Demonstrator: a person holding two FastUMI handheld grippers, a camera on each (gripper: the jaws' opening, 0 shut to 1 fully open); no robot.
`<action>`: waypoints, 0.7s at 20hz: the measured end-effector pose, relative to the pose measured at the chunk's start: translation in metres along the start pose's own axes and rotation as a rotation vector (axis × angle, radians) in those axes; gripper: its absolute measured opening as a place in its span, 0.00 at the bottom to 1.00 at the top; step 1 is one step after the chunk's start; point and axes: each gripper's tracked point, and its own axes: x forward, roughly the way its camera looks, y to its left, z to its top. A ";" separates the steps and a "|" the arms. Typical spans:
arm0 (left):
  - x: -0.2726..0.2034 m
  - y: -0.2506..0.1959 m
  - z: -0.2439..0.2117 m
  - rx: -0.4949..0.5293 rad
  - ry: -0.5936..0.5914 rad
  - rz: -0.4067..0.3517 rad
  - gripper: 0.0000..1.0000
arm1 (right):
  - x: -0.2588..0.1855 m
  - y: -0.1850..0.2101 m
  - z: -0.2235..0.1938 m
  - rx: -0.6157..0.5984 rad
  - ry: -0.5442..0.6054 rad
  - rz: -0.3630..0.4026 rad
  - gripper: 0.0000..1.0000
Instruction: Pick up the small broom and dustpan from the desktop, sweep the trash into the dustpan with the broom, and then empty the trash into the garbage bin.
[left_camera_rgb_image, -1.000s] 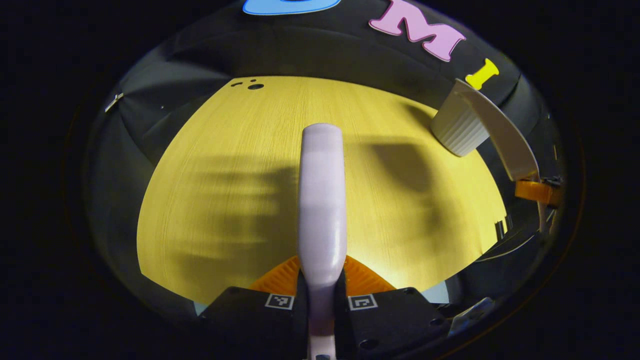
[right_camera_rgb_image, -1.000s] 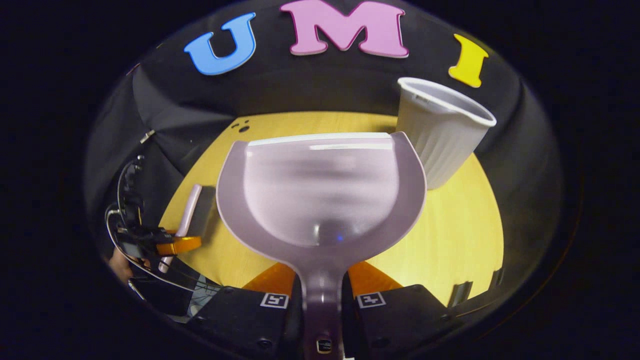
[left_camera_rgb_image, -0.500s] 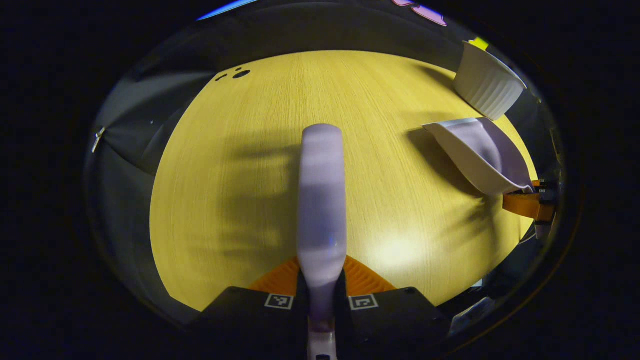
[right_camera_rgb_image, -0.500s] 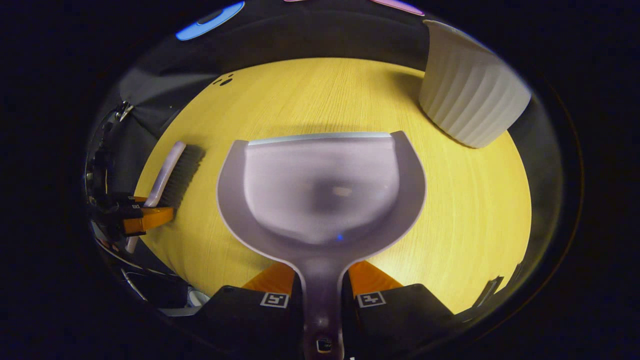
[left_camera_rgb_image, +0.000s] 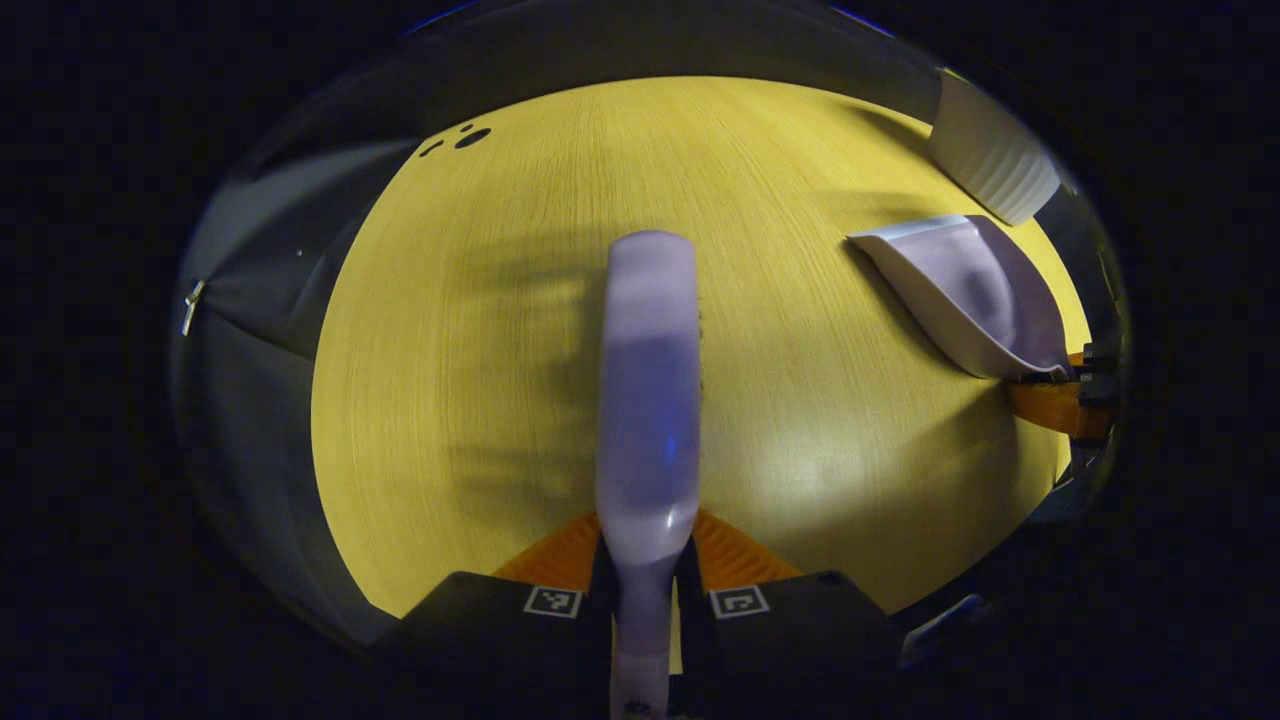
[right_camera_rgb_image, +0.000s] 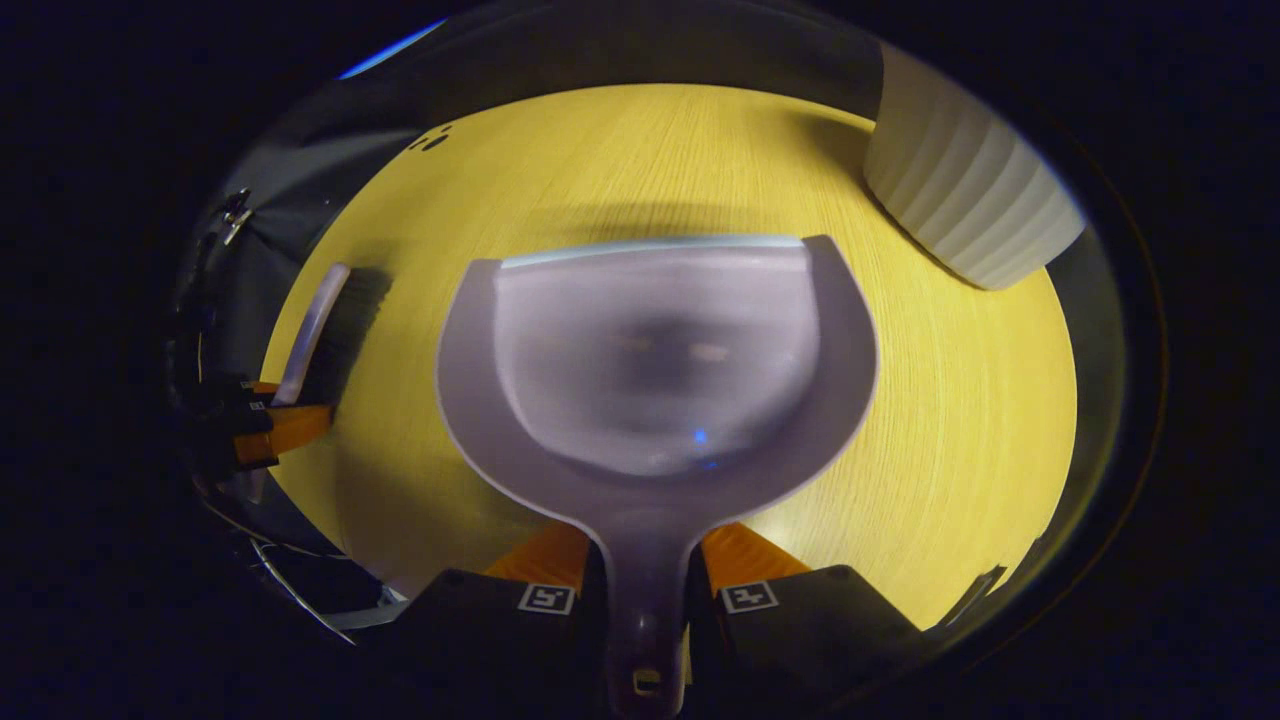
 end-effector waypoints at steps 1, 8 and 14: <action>0.000 0.002 -0.002 -0.007 -0.001 0.004 0.33 | 0.001 0.000 0.001 -0.002 -0.001 0.006 0.39; -0.036 -0.001 0.006 -0.069 -0.109 -0.057 0.98 | -0.029 0.000 0.017 0.069 -0.064 -0.012 1.00; -0.139 0.001 0.029 -0.136 -0.473 -0.076 0.98 | -0.124 -0.005 0.047 0.082 -0.361 -0.074 1.00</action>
